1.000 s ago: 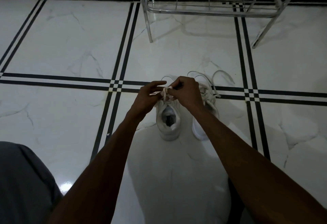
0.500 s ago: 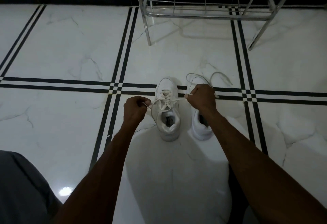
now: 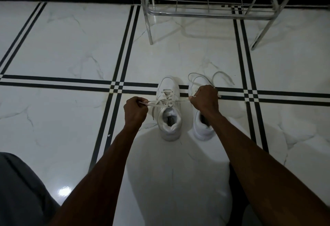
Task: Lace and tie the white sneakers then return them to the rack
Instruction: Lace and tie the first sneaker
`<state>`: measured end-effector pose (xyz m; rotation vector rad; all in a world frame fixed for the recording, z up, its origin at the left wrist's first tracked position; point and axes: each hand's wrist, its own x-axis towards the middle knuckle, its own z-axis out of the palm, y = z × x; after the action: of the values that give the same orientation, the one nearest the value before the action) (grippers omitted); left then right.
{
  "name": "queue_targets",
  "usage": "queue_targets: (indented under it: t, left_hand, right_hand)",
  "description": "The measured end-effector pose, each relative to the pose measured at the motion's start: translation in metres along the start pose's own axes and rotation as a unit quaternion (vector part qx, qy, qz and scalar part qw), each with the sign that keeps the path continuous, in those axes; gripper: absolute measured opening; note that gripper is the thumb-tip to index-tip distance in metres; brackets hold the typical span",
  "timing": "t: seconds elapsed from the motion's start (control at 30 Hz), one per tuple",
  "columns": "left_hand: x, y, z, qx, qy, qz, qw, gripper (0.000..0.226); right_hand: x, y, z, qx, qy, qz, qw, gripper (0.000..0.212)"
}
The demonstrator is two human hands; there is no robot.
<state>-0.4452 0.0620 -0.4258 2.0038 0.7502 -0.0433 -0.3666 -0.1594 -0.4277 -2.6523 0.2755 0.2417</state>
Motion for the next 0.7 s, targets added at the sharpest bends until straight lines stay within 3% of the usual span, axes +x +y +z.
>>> queue_targets:
  t: [0.13,0.27,0.37,0.5,0.6,0.7]
  left_hand:
    - [-0.001,-0.002,0.0,-0.016,-0.008,-0.012,1.0,0.025]
    - [0.001,-0.007,-0.008,-0.033,-0.071,-0.002,0.997,0.022]
    - [0.004,-0.009,-0.013,-0.016,-0.1,0.015,0.995,0.011]
    - [0.007,0.0,-0.009,-0.035,-0.109,0.037,0.993,0.015]
    - [0.002,0.004,-0.002,-0.025,-0.104,0.039,0.994,0.018]
    - [0.002,0.004,-0.003,-0.027,-0.086,0.034,0.995,0.018]
  right_hand:
    - [-0.002,0.002,0.007,-0.007,0.01,-0.014,1.0,0.019]
    - [-0.007,0.004,0.003,-0.006,-0.014,-0.042,0.999,0.019]
    - [-0.013,0.002,-0.005,0.051,-0.044,-0.085,0.994,0.034]
    - [-0.021,-0.032,-0.009,0.154,-0.04,-0.187,0.969,0.035]
    - [-0.039,-0.036,0.0,0.081,-0.128,-0.267,0.952,0.04]
    - [-0.051,-0.028,0.004,0.009,-0.131,-0.313,0.941,0.031]
